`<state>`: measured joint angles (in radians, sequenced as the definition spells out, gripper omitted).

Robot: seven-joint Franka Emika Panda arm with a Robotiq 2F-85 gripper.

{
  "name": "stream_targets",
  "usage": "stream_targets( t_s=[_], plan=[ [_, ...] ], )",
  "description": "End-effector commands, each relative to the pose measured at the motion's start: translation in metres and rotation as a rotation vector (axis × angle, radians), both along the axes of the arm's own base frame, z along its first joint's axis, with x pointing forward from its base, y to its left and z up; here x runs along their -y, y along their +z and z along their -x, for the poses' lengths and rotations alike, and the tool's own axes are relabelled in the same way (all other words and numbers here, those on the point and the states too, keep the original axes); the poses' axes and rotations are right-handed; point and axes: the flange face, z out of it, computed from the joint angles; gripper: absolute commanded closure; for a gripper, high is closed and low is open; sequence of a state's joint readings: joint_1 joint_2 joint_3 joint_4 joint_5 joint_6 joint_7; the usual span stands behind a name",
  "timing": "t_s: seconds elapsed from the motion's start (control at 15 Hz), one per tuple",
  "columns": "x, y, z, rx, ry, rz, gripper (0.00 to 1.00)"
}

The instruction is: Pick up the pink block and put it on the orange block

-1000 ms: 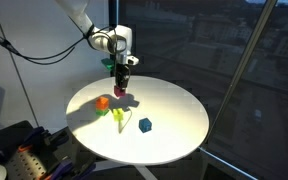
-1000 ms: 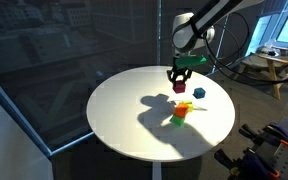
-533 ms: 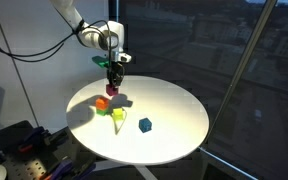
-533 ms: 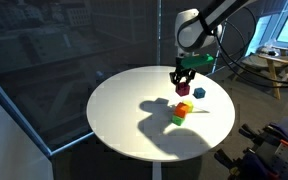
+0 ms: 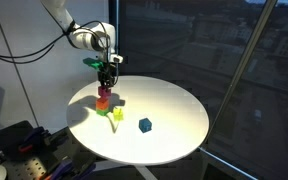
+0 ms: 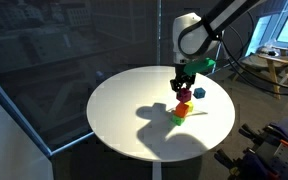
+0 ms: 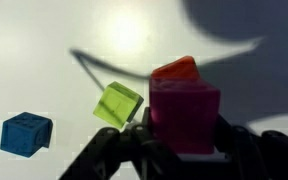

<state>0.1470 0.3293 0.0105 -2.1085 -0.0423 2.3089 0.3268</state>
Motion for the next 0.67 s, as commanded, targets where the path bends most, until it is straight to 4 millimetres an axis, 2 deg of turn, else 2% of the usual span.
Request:
stream_targets(
  t_s=[0.0,0.6],
  plan=[
    [-0.005,0.004,0.013,0.012,0.061,0.01,0.7],
    [-0.009,-0.006,0.02,0.004,0.092,0.008,0.7]
  ],
)
